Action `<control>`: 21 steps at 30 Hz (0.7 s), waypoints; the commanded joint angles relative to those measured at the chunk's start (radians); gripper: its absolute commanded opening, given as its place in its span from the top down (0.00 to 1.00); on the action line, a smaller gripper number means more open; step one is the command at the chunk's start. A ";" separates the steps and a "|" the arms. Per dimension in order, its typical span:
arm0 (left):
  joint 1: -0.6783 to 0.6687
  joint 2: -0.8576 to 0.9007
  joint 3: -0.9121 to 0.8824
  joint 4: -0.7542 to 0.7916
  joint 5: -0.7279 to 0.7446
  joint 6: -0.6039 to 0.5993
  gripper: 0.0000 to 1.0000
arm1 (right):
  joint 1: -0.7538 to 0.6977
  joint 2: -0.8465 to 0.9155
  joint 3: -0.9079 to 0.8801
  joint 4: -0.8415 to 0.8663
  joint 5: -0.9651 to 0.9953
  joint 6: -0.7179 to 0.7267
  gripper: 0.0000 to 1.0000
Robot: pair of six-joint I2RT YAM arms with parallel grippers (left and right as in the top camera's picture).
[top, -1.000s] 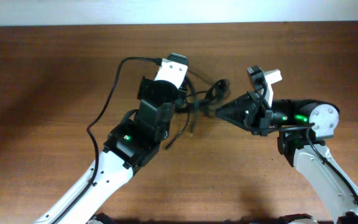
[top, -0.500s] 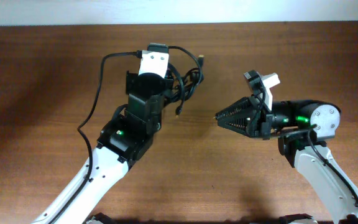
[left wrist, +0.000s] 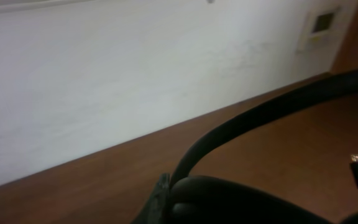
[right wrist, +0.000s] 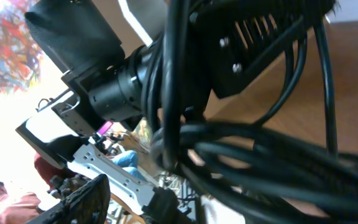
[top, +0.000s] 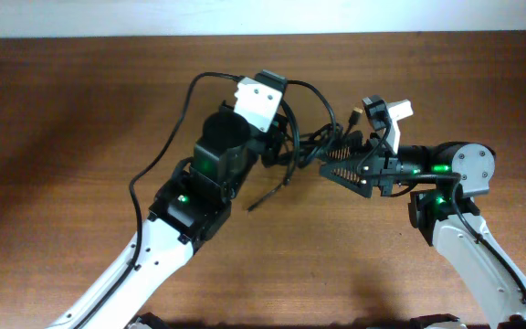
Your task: Untangle cables
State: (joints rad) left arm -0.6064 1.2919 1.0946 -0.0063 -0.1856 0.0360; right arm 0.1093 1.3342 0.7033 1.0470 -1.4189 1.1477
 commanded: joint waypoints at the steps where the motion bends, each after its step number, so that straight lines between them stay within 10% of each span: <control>1: -0.027 -0.002 0.006 0.014 0.032 -0.022 1.00 | 0.002 -0.013 0.010 0.005 0.017 -0.045 0.32; 21: -0.035 0.006 0.006 0.046 0.033 -0.022 1.00 | 0.096 -0.013 0.010 0.162 0.044 -0.045 0.31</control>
State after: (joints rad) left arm -0.6357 1.2926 1.0946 0.0414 -0.1677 0.0360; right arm 0.1967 1.3334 0.7033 1.2022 -1.4143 1.1179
